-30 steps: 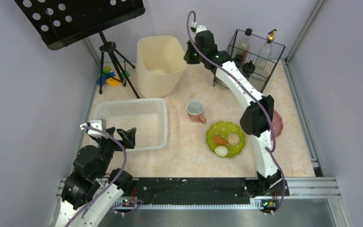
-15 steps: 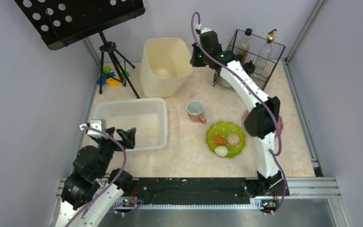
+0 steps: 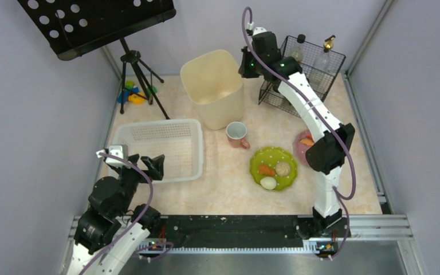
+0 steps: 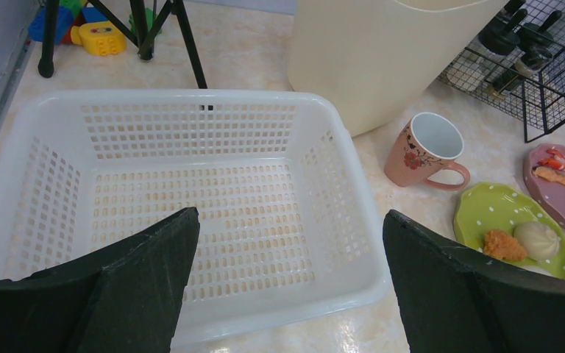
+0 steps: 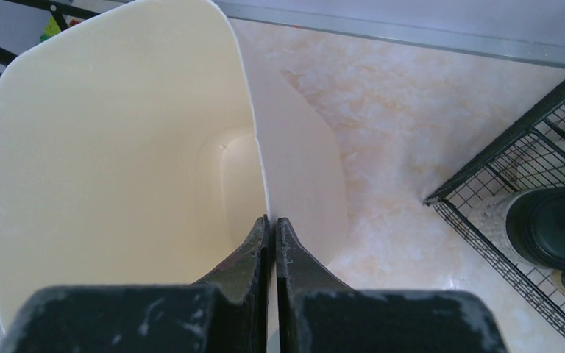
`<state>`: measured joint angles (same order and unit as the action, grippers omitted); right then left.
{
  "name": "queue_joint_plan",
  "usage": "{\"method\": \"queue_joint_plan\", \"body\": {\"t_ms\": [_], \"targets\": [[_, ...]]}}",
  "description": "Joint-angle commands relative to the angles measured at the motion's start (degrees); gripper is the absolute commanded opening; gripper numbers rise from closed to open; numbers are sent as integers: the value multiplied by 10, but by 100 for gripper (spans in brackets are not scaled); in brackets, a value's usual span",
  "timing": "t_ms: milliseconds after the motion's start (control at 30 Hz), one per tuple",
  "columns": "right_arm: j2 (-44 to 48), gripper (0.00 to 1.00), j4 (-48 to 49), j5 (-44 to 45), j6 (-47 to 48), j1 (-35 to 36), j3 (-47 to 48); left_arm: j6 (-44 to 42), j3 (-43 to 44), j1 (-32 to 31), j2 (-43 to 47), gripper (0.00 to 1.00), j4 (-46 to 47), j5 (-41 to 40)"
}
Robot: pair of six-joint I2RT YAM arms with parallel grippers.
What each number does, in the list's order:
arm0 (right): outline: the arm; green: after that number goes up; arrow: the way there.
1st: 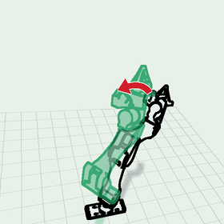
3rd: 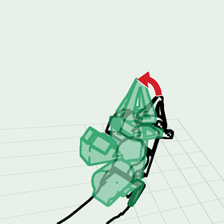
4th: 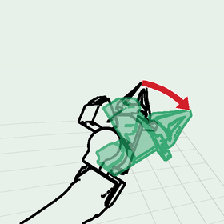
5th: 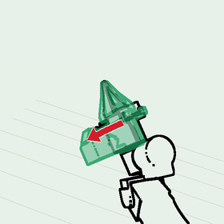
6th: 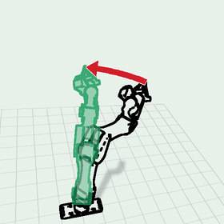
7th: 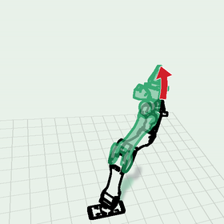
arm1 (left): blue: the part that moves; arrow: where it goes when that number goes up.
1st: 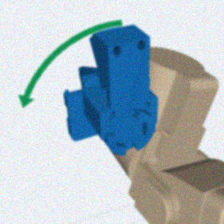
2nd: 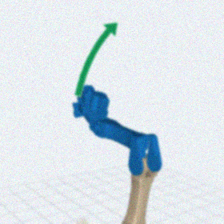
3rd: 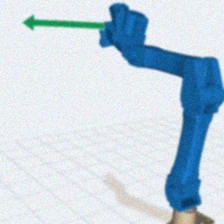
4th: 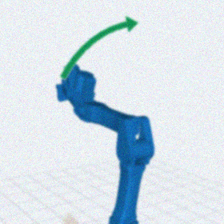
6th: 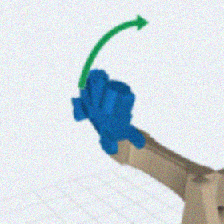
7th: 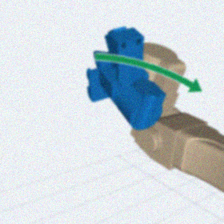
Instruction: Clear the kitchen counter
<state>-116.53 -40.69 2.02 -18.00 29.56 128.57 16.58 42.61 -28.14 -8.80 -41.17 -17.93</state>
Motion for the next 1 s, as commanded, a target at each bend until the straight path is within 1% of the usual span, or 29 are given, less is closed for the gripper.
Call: {"method": "queue_joint_plan", "body": {"t_ms": [0, 267, 400, 567, 600, 667, 767, 833, 900, 967], "targets": [[70, 0, 16, -14, 11, -5, -27, 0, -2, -1, 4, 99, 22, -7], [135, 0, 7, 3, 23, -16, -120, -1, -2, -1, 7, 99, 22, -5], [180, 0, 24, 19, 22, -19, -175, -1, -2, -1, 8, 99, 23, -6], [194, 0, 25, 17, 20, -28, -196, 0, -2, -1, 3, 99, 22, -7], [193, 4, 25, 17, 19, -29, -199, 0, -2, -1, 1, 99, 22, -7], [189, 5, 25, 16, 19, -29, -201, 0, -2, -1, -1, 99, 22, -9], [183, 11, 30, 12, 16, -29, -199, 0, -2, -1, -3, 99, 21, -11], [177, 20, 31, 11, 15, -29, -197, 0, -2, -1, -4, 99, 21, -12], [172, 24, 32, 11, 14, -29, -194, 0, -2, -1, -7, 99, 21, -11], [169, 34, 33, 11, 14, -29, -195, 0, -2, -1, -8, 99, 21, -11]]}}
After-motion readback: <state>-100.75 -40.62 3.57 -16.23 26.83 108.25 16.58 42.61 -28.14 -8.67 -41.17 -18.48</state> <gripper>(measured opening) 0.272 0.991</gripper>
